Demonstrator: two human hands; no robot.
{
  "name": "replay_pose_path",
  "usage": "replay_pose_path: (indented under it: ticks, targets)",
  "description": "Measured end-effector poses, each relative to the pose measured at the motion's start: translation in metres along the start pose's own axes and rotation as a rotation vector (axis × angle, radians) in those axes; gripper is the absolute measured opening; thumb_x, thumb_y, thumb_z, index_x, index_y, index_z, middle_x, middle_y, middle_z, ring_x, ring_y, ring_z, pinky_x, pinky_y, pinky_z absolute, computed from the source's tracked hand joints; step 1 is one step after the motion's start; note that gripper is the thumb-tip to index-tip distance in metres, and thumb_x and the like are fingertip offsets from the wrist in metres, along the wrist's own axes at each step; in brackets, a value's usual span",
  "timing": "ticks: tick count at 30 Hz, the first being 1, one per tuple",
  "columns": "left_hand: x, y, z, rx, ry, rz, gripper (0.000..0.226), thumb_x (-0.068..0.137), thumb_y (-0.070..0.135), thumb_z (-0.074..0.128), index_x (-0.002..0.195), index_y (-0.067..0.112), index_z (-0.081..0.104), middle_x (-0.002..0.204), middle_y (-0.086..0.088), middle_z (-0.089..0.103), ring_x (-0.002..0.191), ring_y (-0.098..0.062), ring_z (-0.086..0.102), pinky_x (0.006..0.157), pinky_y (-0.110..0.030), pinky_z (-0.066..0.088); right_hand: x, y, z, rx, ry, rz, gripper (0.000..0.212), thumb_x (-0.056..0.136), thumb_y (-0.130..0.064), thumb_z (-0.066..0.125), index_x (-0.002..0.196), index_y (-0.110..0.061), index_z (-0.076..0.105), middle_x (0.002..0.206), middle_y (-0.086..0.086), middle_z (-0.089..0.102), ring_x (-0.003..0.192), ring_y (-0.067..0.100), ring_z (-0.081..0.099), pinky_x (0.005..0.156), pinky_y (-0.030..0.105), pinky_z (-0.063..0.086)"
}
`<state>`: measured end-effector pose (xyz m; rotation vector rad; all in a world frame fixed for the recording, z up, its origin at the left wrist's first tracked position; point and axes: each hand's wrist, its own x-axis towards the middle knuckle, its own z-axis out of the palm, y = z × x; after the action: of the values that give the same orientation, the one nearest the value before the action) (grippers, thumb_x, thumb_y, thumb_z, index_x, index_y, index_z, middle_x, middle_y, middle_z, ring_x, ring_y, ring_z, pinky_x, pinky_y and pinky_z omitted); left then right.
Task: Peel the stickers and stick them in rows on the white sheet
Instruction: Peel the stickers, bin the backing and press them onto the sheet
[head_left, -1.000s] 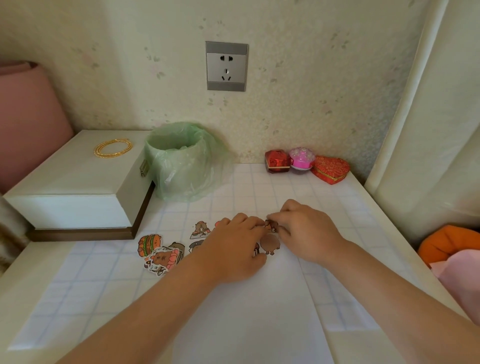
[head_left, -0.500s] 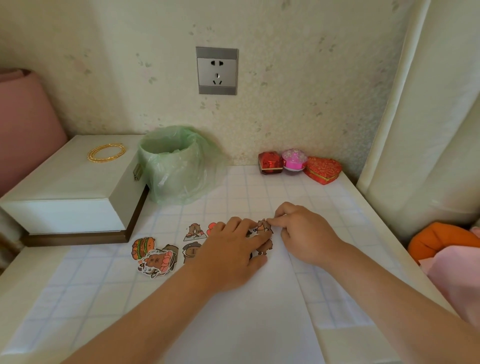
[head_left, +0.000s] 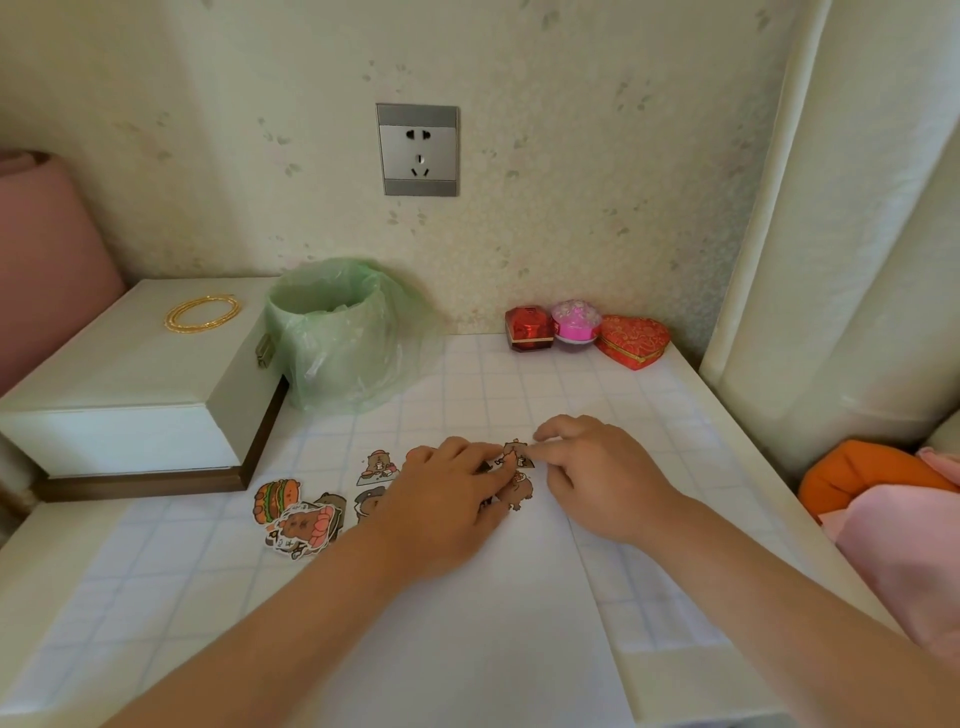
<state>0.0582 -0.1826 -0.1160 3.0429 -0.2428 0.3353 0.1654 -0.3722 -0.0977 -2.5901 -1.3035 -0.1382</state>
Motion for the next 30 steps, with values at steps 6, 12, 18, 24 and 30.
replay_pose_path:
  ticks: [6,12,18,24,30]
  targets:
    - [0.0,0.001,0.002,0.066,0.085,0.035,0.046,0.093,0.047,0.035,0.119,0.03,0.069,0.12,0.012,0.067,0.098,-0.016,0.065,0.066,-0.035,0.051,-0.017,-0.003,0.002,-0.102,0.028,-0.1,0.046,0.083,-0.028,0.038,0.114,-0.03,0.073,0.121,-0.01,0.068,0.091,0.019,0.059,0.073,0.033,0.045]
    - [0.002,0.005,-0.009,-0.016,0.069,0.008,0.049,0.092,0.047,0.028,0.11,0.03,0.071,0.115,0.015,0.069,0.099,-0.017,0.064,0.069,-0.035,0.051,-0.021,-0.002,-0.002,-0.12,0.055,-0.162,0.035,0.087,-0.026,0.048,0.109,-0.031,0.074,0.123,-0.018,0.068,0.081,0.015,0.056,0.076,0.037,0.044]
    - [0.008,0.002,-0.013,-0.142,-0.03,-0.086,0.072,0.081,0.054,0.01,0.105,0.028,0.072,0.119,0.015,0.069,0.115,-0.014,0.057,0.081,-0.037,0.051,-0.015,-0.002,0.004,0.036,0.048,-0.026,0.038,0.081,-0.024,0.05,0.114,-0.026,0.068,0.116,-0.016,0.065,0.097,0.014,0.057,0.081,0.033,0.045]
    - [0.01,0.0,0.001,-0.029,0.052,-0.042,0.04,0.095,0.052,0.036,0.11,0.026,0.062,0.108,0.013,0.062,0.096,-0.016,0.054,0.074,-0.033,0.045,-0.007,-0.006,0.001,-0.109,-0.06,0.021,0.059,0.082,-0.035,0.029,0.132,-0.025,0.058,0.115,-0.006,0.053,0.099,0.017,0.048,0.079,0.029,0.033]
    - [0.014,0.002,0.005,0.016,0.023,-0.05,0.061,0.093,0.058,0.028,0.137,0.024,0.054,0.118,0.006,0.057,0.104,-0.021,0.053,0.08,-0.039,0.047,0.002,-0.011,-0.002,-0.216,-0.077,0.03,0.052,0.083,-0.032,0.033,0.127,-0.025,0.059,0.108,-0.004,0.053,0.092,0.019,0.049,0.078,0.036,0.04]
